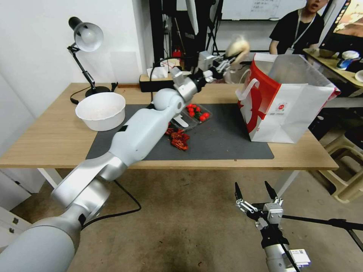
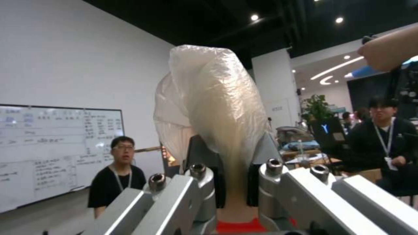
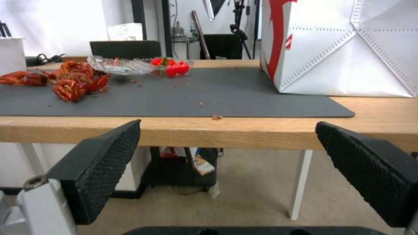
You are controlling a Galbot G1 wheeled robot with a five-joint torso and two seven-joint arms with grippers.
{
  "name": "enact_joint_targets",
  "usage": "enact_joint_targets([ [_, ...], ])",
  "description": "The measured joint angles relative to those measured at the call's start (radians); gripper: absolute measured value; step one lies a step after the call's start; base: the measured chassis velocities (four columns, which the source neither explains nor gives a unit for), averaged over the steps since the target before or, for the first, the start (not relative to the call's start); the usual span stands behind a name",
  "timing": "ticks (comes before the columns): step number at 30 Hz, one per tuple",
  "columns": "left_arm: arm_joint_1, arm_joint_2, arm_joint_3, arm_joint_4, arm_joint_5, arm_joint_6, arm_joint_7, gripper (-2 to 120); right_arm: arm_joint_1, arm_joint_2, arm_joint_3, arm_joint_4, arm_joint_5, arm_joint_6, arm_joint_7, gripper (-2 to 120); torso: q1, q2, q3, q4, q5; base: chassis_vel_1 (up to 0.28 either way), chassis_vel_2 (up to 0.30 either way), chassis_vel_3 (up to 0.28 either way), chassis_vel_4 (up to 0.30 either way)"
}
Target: Pick up the trash from the table and place it into the takeout bag.
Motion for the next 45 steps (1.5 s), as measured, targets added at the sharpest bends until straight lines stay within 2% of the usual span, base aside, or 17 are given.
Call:
enact_joint_targets([
  [1,0.000,0.000,0.000,0.000,0.000,0.000,0.000,6,0.000,0.000,0.000,0.000,0.000,0.000,0.000,100,0.000,0.000,0.000,0.0000,0.0000,0.000,0.000,0.000,0.000],
  [4,-0.029,-0.064,0.030,0.043,0.007,0.000,-0.002,6,-0.003,0.007,0.000,0.001,-0.003,0.007,-0.002,100,0.000,0.000,0.000,0.0000,0.0001,0.000,0.000,0.000,0.000],
  [13,-0.065,-0.129,0.070,0.099,0.011,-0.001,-0.005,6,-0.009,0.011,0.001,0.001,-0.006,0.013,-0.003,100,0.000,0.000,0.000,0.0001,0.0000,0.000,0.000,0.000,0.000],
  [16,-0.096,-0.170,0.091,0.152,0.012,-0.005,-0.003,6,-0.010,0.013,0.003,0.002,-0.006,0.018,-0.005,100,0.000,0.000,0.000,-0.0004,0.0001,0.000,0.000,0.000,0.000],
  [20,-0.108,-0.173,0.102,0.170,0.012,-0.006,-0.002,6,-0.011,0.014,0.004,0.002,-0.006,0.019,-0.005,100,0.000,0.000,0.000,-0.0001,0.0000,0.000,0.000,0.000,0.000],
  [26,-0.162,-0.172,0.139,0.248,0.012,-0.018,0.005,6,-0.012,0.018,0.006,0.002,-0.006,0.026,-0.006,100,0.000,0.000,0.000,0.0002,-0.0001,0.000,0.000,0.000,0.000],
  [39,-0.189,-0.171,0.169,0.278,0.014,-0.022,0.008,6,-0.012,0.021,0.006,0.002,-0.006,0.030,-0.008,100,0.000,0.000,0.000,-0.0001,-0.0001,0.000,0.000,0.000,0.000],
  [43,-0.207,-0.170,0.189,0.298,0.025,-0.024,0.009,6,-0.014,0.022,0.006,0.003,-0.006,0.034,-0.009,100,0.000,0.000,0.000,0.0001,-0.0002,0.000,0.000,0.000,0.000],
  [45,-0.226,-0.170,0.220,0.311,0.063,-0.033,0.010,6,-0.015,0.022,0.007,0.003,-0.005,0.038,-0.009,100,0.000,0.000,0.000,0.0000,-0.0002,0.000,0.000,0.000,0.000],
])
